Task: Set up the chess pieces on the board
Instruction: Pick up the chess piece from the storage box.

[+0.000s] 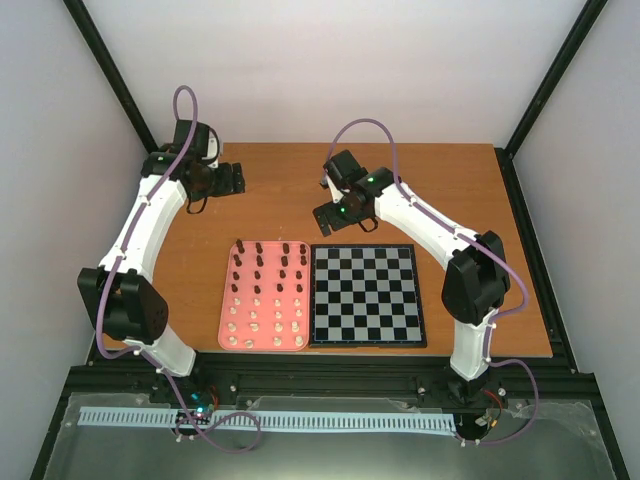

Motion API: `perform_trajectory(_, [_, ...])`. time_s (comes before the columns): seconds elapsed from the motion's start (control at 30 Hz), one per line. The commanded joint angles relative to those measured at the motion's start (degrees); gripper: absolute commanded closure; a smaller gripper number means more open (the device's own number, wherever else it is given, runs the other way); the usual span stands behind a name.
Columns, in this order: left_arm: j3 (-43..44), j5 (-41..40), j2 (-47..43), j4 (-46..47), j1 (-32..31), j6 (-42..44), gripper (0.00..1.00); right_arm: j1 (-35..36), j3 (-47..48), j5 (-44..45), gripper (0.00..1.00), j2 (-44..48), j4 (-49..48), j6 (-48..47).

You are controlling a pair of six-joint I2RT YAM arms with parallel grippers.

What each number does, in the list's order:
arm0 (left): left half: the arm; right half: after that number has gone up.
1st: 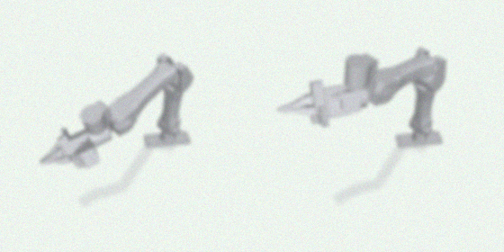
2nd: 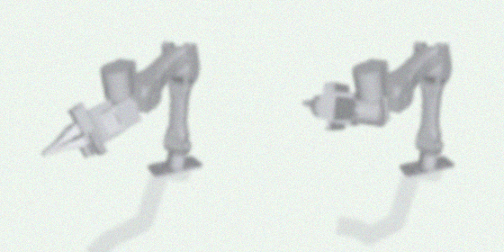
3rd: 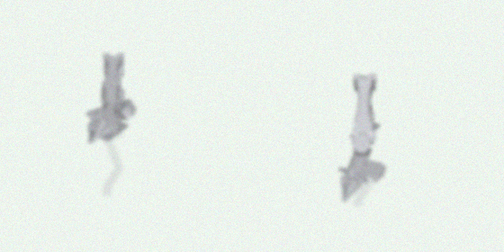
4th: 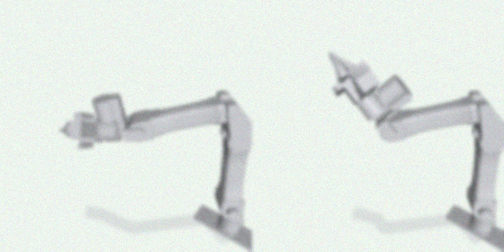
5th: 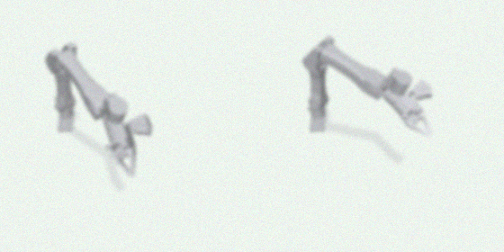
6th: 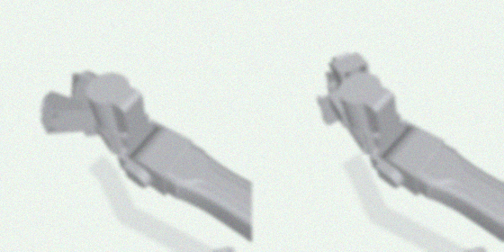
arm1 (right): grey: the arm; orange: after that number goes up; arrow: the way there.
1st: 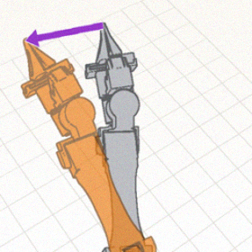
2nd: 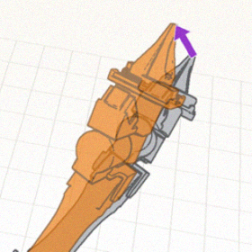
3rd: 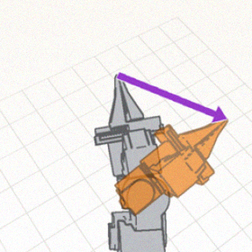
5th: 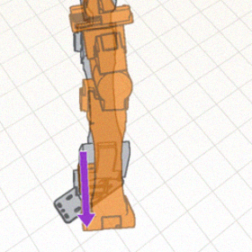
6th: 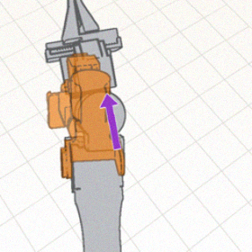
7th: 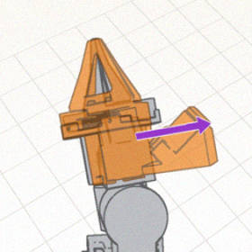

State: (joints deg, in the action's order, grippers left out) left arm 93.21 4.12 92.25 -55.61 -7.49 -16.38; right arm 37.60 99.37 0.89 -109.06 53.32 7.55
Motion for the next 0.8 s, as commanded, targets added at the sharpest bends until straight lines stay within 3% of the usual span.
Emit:
perform_trajectory(0.0, [2.45,-0.58,0.07,-1.53,-0.16,1.10,0.00,0.19,1.02,1.70,0.00,2.55,-0.75,-0.25])
perform_trajectory(0.5, [1.10,-2.36,-0.75,-3.13,-0.16,1.93,0.00,-0.34,3.88,4.74,0.01,1.31,1.58,-0.66])
perform_trajectory(0.77, [-2.24,-1.52,-4.39,-3.09,-0.16,1.94,0.00,0.73,4.54,-0.88,0.30,-2.64,0.95,2.11])
